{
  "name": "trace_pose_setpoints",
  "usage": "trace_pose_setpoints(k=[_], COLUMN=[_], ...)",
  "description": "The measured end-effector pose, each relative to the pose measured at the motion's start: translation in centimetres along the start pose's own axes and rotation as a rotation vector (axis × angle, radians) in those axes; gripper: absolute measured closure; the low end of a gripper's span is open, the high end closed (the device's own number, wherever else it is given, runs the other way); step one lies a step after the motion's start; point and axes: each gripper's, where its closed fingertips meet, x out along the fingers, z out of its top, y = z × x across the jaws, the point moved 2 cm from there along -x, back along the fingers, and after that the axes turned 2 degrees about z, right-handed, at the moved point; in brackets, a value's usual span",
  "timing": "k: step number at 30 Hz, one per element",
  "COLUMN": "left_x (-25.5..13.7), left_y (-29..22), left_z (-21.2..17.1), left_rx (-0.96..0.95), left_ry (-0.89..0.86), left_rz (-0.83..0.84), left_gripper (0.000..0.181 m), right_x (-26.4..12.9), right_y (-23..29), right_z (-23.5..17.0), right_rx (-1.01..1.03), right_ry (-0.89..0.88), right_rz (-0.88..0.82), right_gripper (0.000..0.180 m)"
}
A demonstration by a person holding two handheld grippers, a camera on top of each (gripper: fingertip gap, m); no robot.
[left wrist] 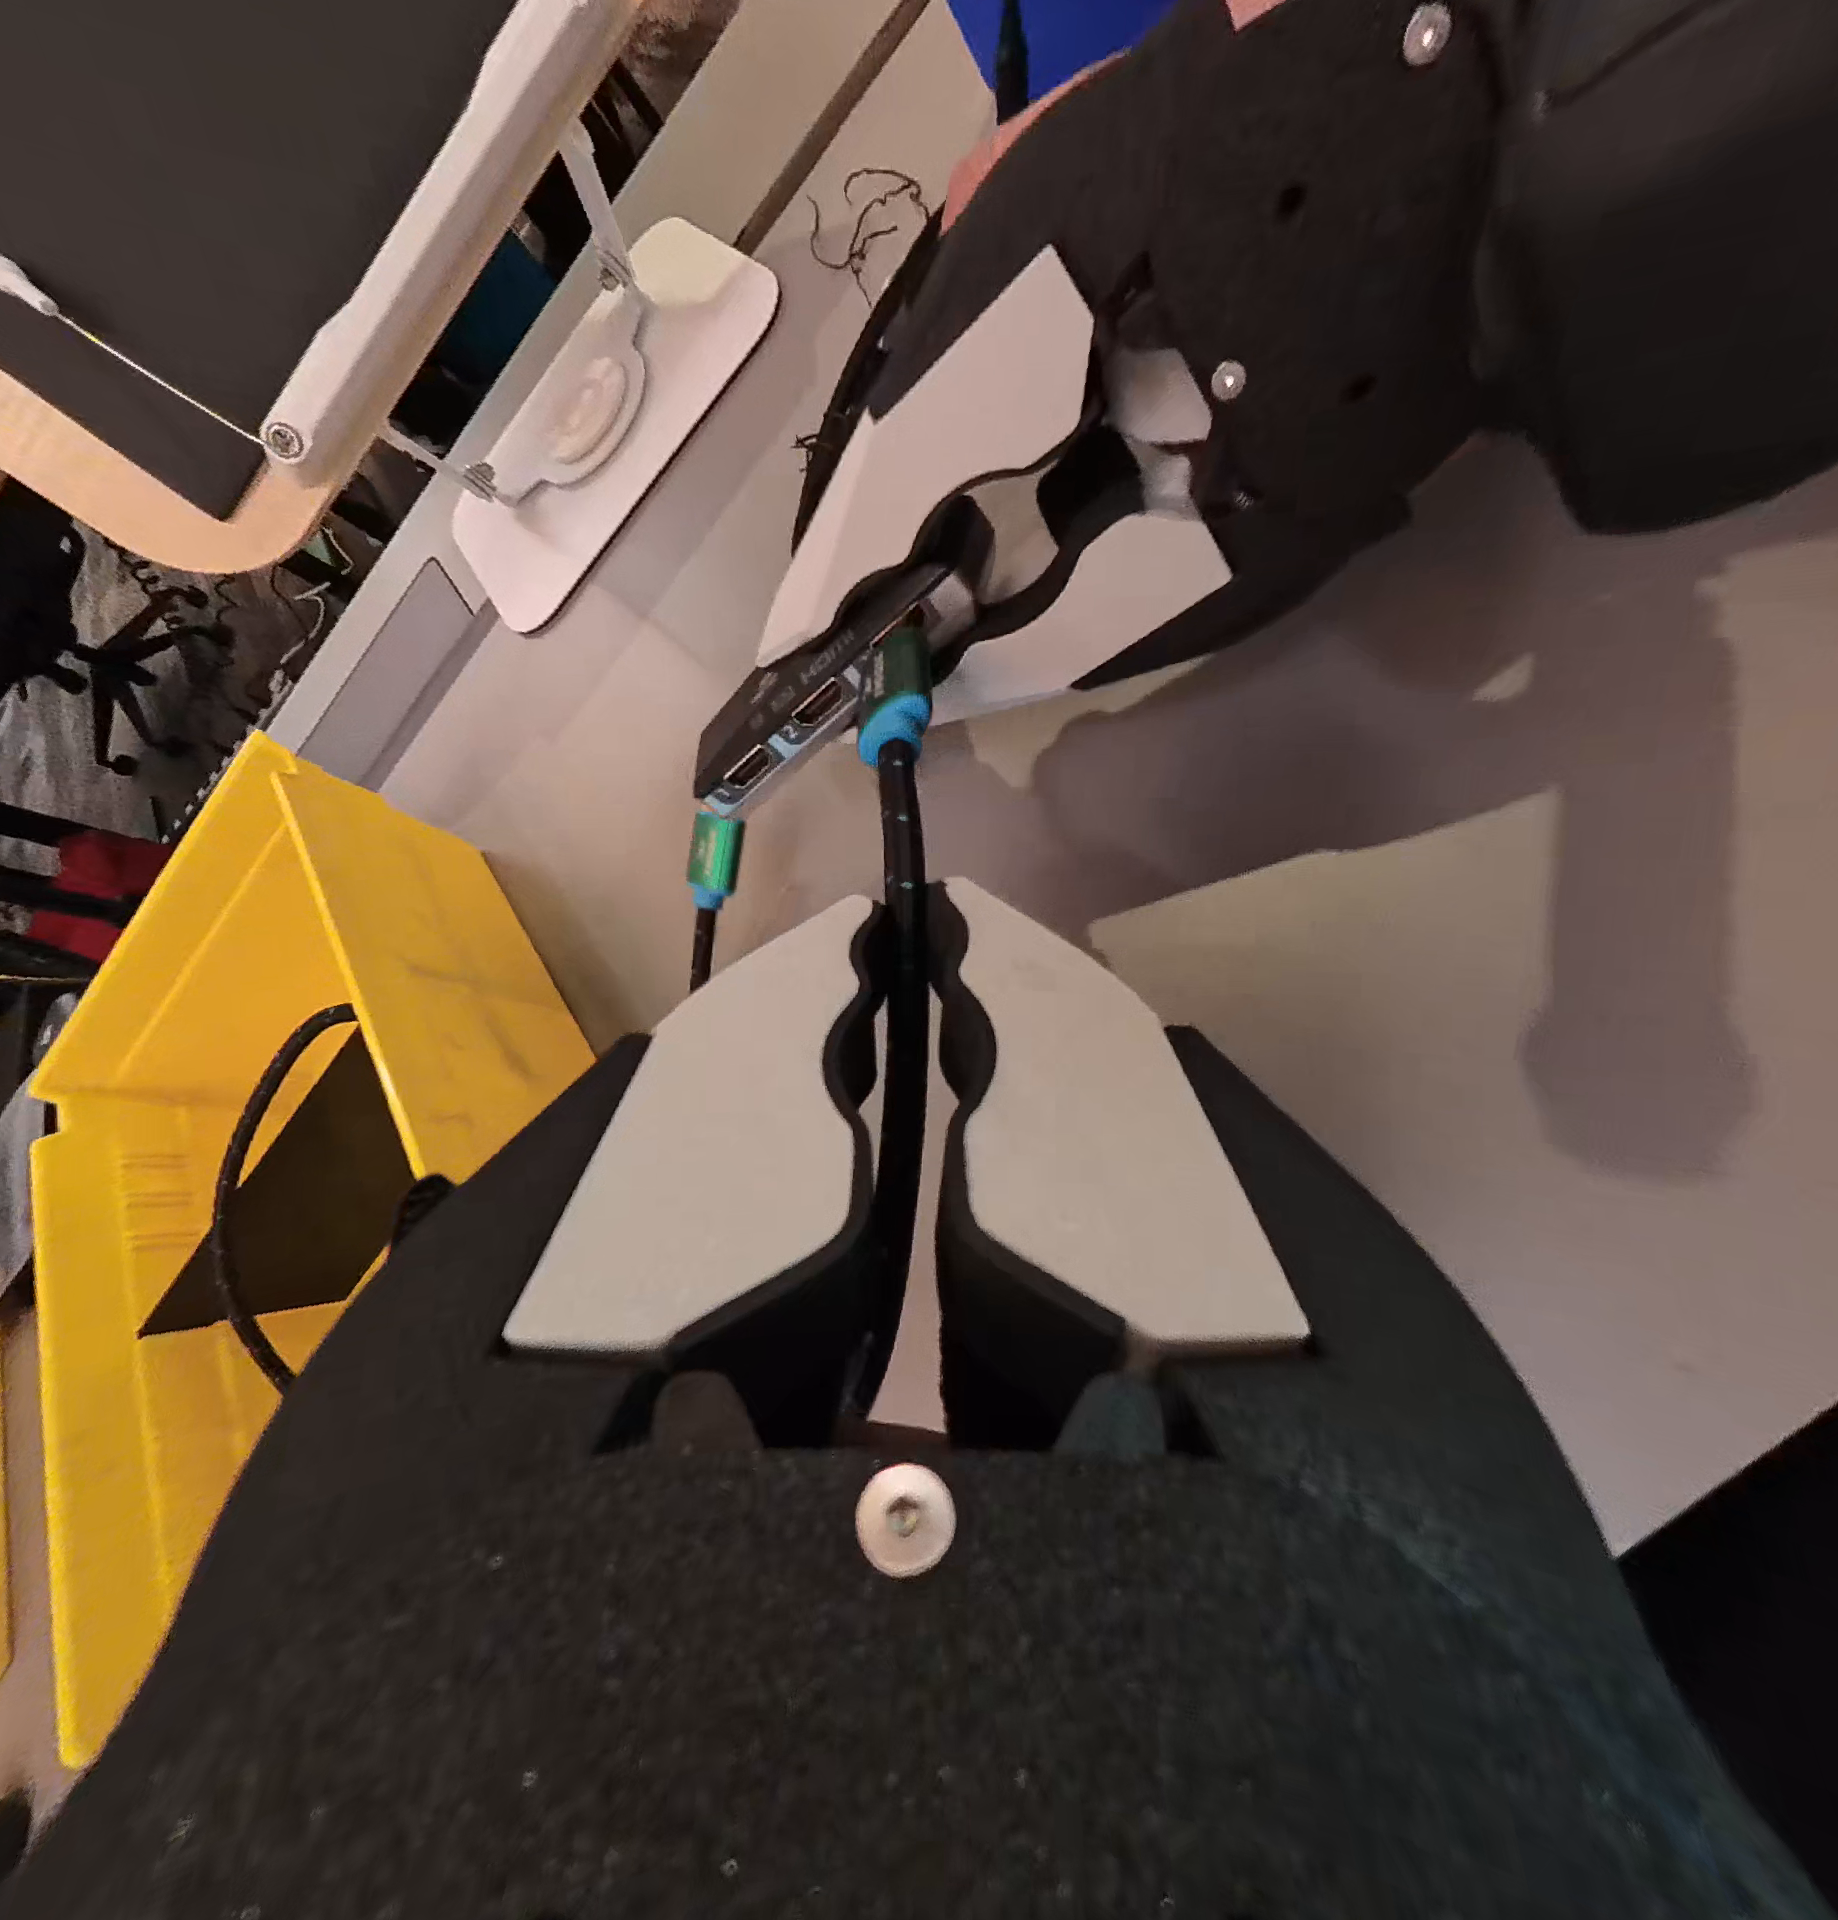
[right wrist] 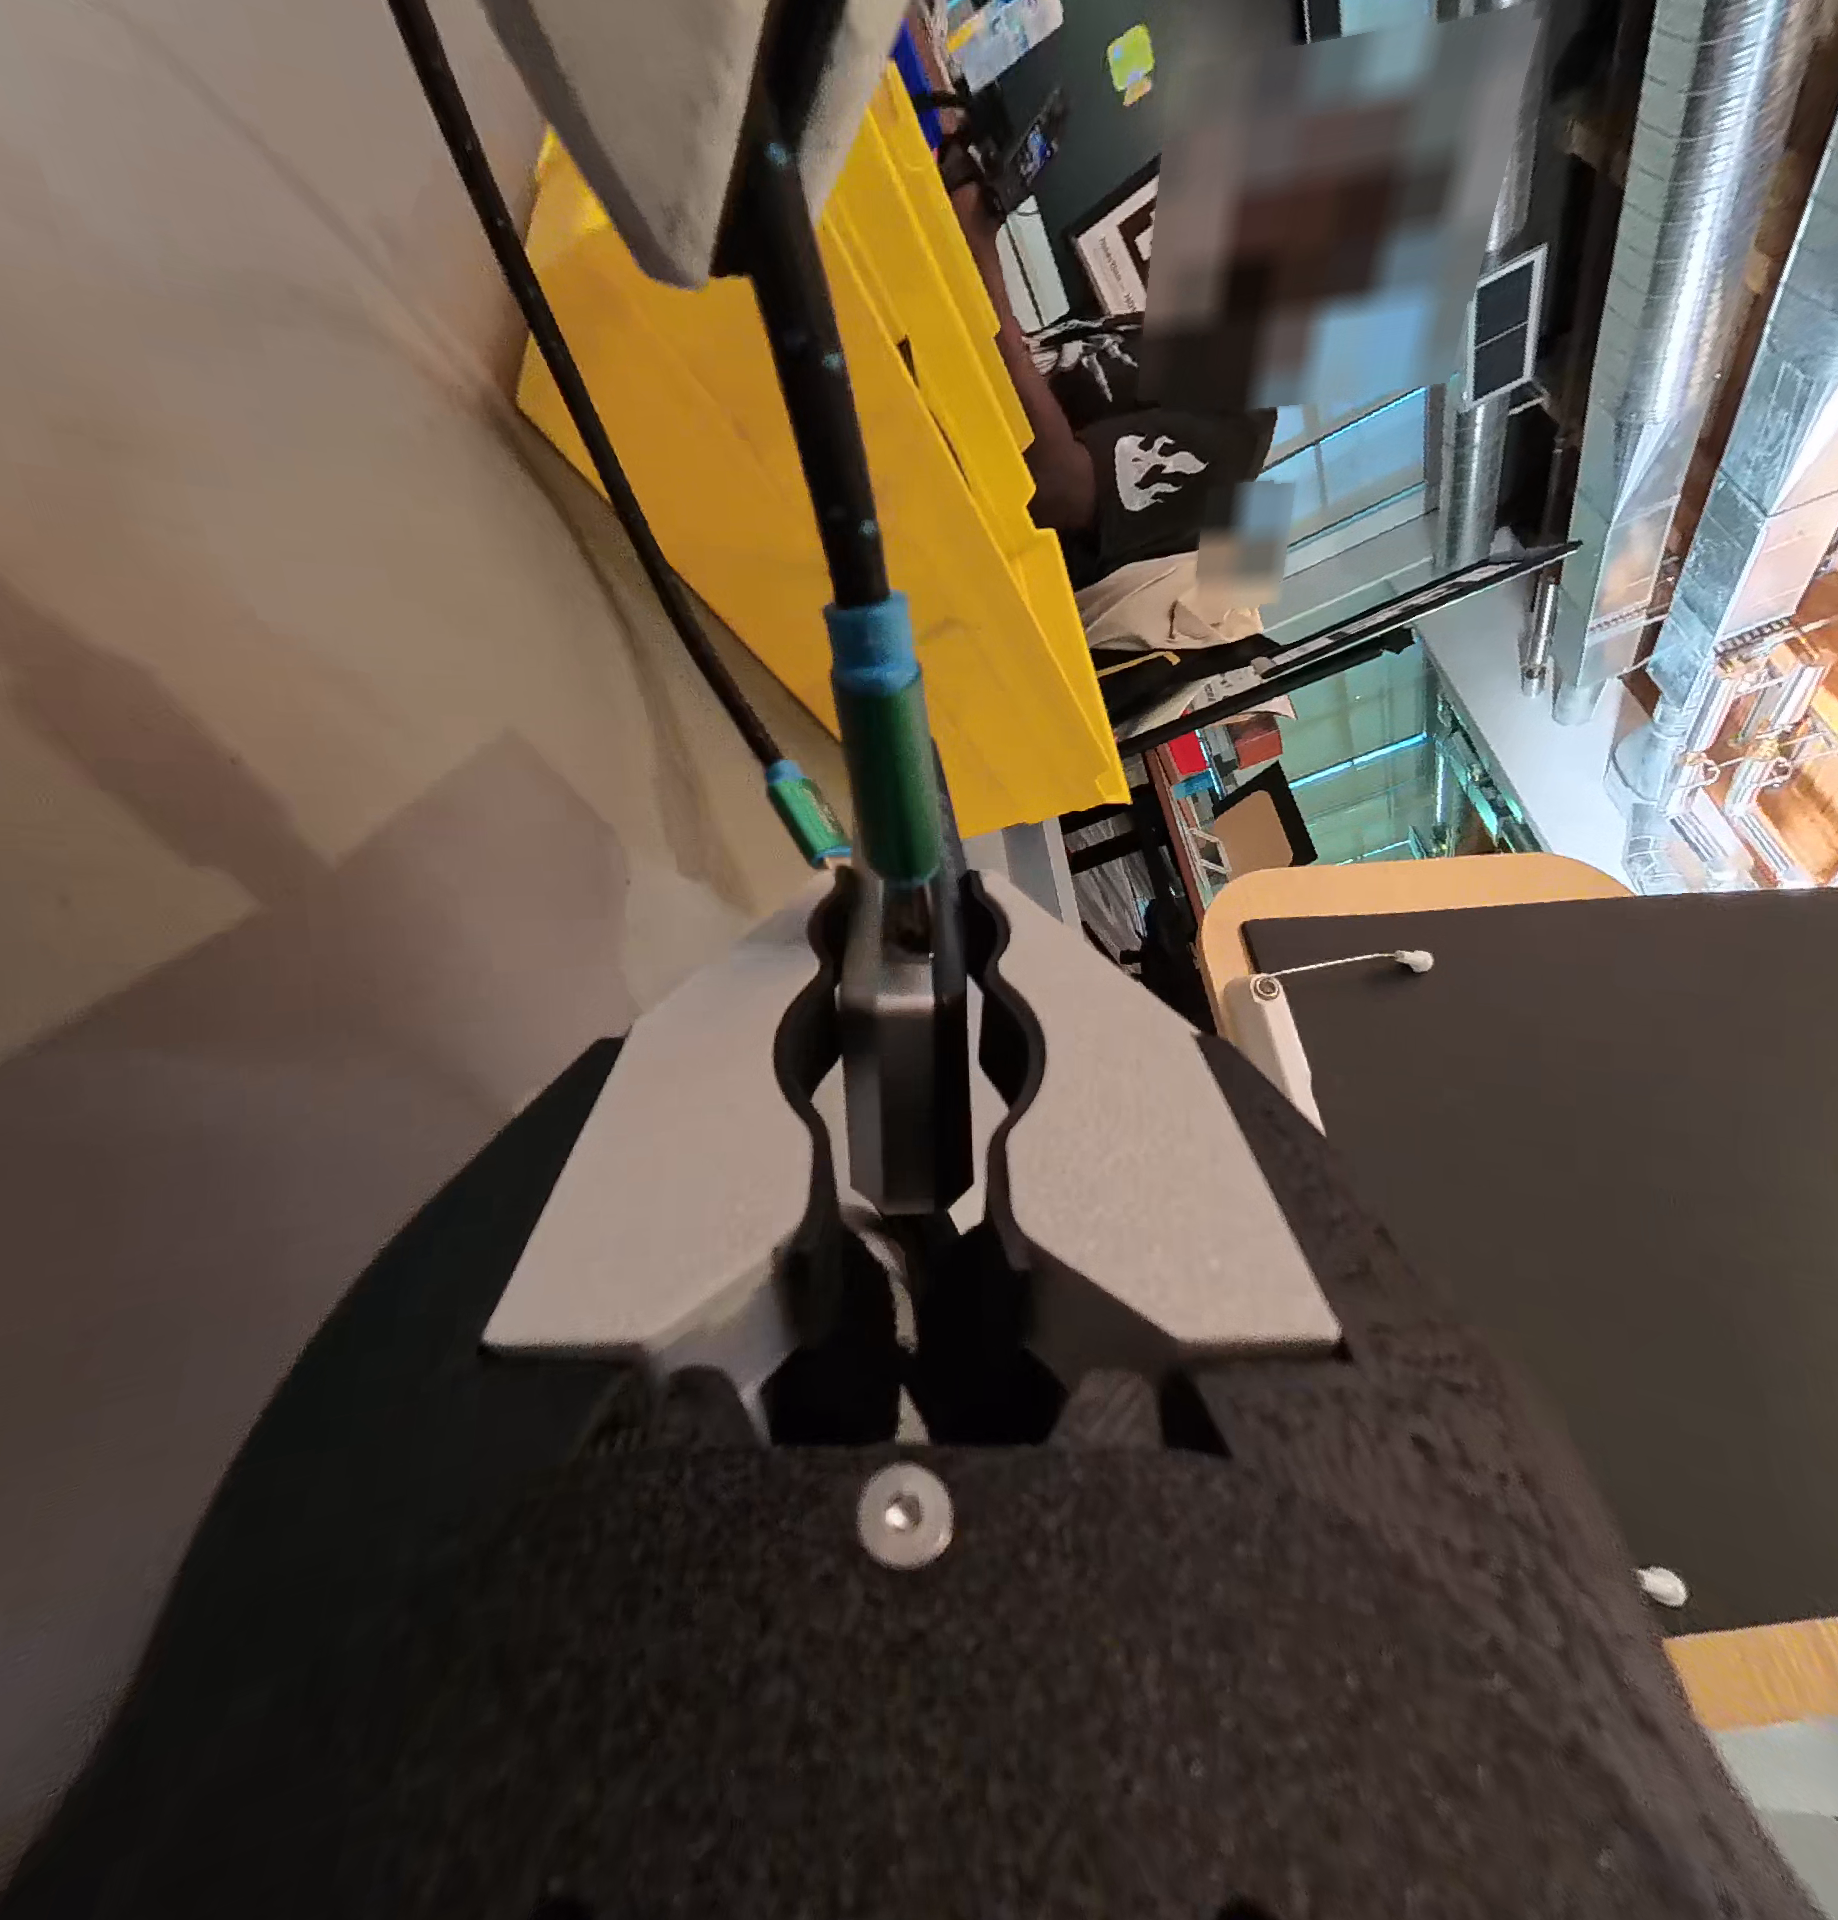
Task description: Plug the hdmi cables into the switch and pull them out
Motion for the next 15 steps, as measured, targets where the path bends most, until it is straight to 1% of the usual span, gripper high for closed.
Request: trace_pose_setpoints(k=[5,8,12,15], left_x=[0.00,0.07,0.31,0.51], left_y=[0.03,0.09,-0.05,0.02], left_z=[0.01,-0.04,-0.23,-0.47], left_rx=[-0.018,-0.009,0.033,0.107], left_ry=[-0.012,-0.009,0.003,0.014], left_rz=[-0.028,-0.017,0.015,0.063], left_gripper=[0.174,0.174,0.174,0.174], right_x=[0.08,0.17,0.15,0.14], right_y=[0.13,0.18,0.08,0.06], right_z=[0.05,0.02,-0.12,-0.17], right_rx=[-0.015,-0.014,-0.014,-0.015], right_ry=[0.005,0.012,0.019,0.023], right_rz=[0.001,-0.001,-0.007,-0.012], right_gripper=[0.159,0.159,0.159,0.159])
